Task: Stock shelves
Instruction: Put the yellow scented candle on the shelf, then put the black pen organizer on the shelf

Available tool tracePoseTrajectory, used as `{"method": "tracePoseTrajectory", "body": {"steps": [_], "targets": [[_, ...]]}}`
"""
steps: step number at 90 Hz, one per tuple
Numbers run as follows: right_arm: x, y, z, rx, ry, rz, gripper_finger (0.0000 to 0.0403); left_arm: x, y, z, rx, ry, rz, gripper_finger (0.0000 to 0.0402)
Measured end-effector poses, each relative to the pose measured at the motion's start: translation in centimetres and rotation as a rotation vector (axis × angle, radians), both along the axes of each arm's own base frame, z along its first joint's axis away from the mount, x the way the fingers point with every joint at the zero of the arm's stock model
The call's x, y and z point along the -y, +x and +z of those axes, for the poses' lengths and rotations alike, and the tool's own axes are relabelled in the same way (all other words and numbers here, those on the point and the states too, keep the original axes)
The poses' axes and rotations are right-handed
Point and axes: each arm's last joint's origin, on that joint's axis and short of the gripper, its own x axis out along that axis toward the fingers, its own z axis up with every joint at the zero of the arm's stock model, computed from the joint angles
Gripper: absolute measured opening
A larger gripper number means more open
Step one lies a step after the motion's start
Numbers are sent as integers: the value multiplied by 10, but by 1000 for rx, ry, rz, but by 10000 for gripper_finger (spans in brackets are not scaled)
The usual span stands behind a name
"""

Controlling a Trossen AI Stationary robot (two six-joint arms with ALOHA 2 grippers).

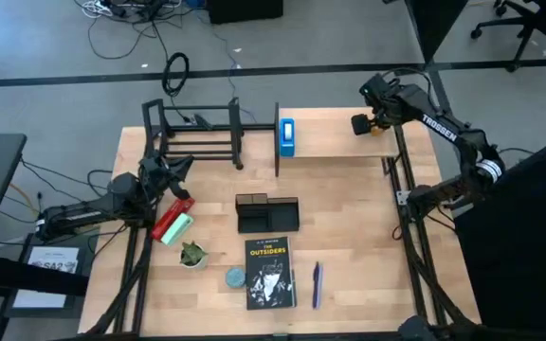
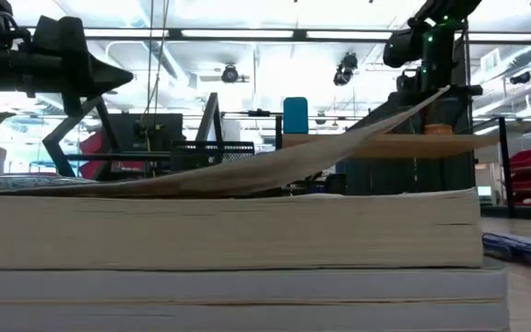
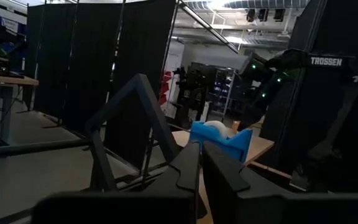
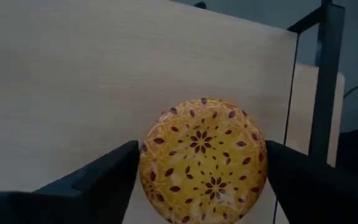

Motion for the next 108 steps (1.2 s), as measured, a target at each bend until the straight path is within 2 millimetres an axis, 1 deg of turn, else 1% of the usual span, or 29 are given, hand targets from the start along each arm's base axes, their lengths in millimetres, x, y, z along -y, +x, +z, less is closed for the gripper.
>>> {"method": "tracePoseTrajectory", "body": {"steps": [15,27,38,51,75,83,89,96,100,108], "targets": [[-1,-1,1,-1,1,8,295,0,0,0,0,0,0,0],[-7,-1,6,8,-16,19,295,0,0,0,0,0,0,0],[-14,0,19,-19,-66,50,295,0,0,0,0,0,0,0],[-24,-1,34,-51,-144,32,295,0,0,0,0,0,0,0],[-29,-3,34,-66,-111,36,295,0,0,0,0,0,0,0],[-32,-2,36,-71,-116,71,295,0,0,0,0,0,0,0],[-39,1,39,-64,-127,126,295,0,0,0,0,0,0,0],[-52,12,43,-21,-127,233,295,0,0,0,-1,0,0,0],[-63,21,44,14,-119,308,295,0,0,0,0,0,0,0],[-92,45,45,91,-113,452,295,0,0,0,0,0,0,0]]}}
